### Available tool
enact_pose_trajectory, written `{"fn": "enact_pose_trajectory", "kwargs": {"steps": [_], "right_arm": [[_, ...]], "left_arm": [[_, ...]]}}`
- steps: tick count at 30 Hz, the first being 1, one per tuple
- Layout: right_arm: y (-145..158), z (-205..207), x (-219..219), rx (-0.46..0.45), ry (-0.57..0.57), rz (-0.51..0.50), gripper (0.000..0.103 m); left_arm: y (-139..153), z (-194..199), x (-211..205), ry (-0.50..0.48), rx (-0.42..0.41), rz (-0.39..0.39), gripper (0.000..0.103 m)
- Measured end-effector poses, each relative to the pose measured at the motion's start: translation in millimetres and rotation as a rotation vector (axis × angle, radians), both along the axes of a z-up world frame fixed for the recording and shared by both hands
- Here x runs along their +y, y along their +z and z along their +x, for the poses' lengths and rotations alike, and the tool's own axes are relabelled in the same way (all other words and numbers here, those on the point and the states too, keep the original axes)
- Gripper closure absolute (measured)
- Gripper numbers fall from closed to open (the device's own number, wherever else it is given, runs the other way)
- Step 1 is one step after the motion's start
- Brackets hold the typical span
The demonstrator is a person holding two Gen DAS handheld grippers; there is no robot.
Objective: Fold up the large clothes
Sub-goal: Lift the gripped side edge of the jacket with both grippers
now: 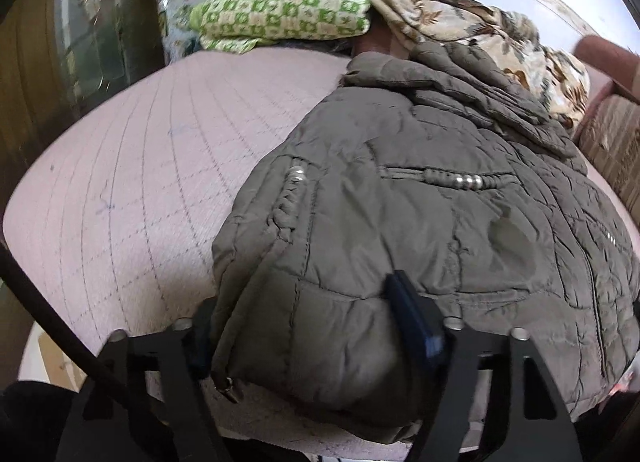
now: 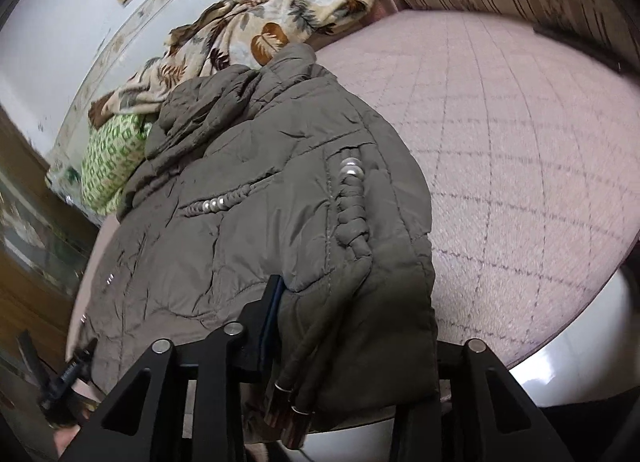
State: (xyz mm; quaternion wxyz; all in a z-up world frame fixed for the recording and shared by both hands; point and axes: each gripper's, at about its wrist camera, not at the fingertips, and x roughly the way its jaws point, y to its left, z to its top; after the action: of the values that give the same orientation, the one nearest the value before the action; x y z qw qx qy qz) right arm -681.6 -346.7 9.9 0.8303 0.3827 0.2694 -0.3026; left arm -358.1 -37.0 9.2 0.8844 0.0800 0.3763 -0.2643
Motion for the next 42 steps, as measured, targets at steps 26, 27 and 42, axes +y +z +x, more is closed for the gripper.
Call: {"fn": "enact_pose_trajectory", "kwargs": {"steps": [26, 27, 42], "right_arm": [[4, 8, 6, 0.059, 0.022, -0.082, 0.076], [3, 8, 5, 0.058, 0.024, -0.082, 0.076], [33, -1, 8, -0.006, 0.018, -0.057, 0.084]], "left_arm": [[6, -14, -13, -0.038, -0.12, 0.069, 0.071], [6, -13, -13, -0.039, -0.124, 0.074, 0.073], [36, -15, -17, -0.054, -0.152, 0.06, 0.082]]}}
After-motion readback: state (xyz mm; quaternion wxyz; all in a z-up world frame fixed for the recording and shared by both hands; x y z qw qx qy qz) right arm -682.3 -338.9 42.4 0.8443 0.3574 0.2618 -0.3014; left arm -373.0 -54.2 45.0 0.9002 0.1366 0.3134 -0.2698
